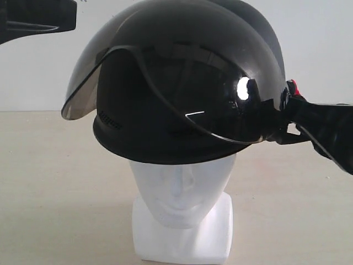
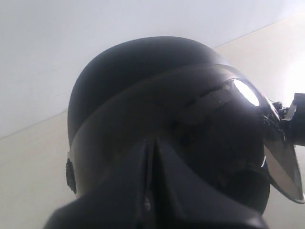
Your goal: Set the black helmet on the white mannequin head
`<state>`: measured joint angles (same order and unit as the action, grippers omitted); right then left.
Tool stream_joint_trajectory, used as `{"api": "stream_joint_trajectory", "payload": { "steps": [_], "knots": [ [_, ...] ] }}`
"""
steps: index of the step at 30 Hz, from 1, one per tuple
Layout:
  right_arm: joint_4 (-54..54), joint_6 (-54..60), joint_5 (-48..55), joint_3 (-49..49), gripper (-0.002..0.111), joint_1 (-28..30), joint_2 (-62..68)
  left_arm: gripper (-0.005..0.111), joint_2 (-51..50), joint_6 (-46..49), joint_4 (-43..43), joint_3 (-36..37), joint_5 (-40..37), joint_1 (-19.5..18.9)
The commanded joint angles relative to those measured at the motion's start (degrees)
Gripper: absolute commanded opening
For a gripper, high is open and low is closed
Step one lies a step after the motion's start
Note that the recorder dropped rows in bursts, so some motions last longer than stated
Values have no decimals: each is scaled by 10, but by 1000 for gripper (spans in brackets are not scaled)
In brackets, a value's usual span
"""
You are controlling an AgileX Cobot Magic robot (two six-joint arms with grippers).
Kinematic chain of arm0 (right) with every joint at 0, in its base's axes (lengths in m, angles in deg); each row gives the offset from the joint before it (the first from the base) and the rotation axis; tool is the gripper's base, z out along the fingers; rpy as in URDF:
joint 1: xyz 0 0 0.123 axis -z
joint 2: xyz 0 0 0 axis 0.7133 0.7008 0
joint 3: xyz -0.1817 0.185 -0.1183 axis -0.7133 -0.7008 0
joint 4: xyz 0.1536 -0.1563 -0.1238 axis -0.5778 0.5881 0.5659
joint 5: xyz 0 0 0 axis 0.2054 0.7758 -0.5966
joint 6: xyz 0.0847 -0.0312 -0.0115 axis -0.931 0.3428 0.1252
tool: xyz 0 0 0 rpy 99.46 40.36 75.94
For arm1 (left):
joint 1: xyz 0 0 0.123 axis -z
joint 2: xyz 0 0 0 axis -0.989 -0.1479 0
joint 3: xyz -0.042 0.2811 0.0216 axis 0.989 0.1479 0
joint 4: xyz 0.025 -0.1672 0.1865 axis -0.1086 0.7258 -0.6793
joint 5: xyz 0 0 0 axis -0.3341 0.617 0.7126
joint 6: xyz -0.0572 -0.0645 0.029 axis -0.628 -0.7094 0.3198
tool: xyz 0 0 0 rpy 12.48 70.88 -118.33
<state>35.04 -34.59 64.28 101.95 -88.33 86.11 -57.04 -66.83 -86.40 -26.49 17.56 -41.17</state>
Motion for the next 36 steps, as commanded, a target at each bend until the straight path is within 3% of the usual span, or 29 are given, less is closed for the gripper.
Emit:
{"api": "stream_joint_trajectory", "payload": {
  "steps": [1, 8, 13, 15, 18, 20, 22, 26, 31, 36],
  "knots": [
    [5, 6, 101, -9, 8, 11, -6, 4, -1, 6, 6, 2, 9, -1],
    [29, 21, 89, 39, 66, 11, -6, 4, -1, 6, 6, 2, 9, -1],
    [26, 53, 65, 87, 63, 11, -6, 4, -1, 5, 5, 2, 9, -1],
    [-1, 102, 65, 119, 54, 11, -6, 4, -1, 5, -32, 2, 11, -1],
    [-63, 257, 46, 201, 21, 11, -6, 4, 13, -14, -145, 0, 12, -3],
    [-124, 365, 1, 249, 0, 11, -6, 4, 16, -66, -226, 0, 8, -26],
    [-203, 450, 4, 286, 0, 11, -6, 4, 8, -79, -265, 0, 10, -66],
    [-225, 511, 2, 300, 0, 11, -6, 4, -27, -71, -256, 0, 63, -127],
    [-369, 658, -112, 300, 0, 11, -6, 4, -76, 42, -158, -18, 164, -161],
    [-498, 796, -72, 341, 0, 11, 0, 4, -123, 164, -113, -80, 181, -181]
  ]
}}
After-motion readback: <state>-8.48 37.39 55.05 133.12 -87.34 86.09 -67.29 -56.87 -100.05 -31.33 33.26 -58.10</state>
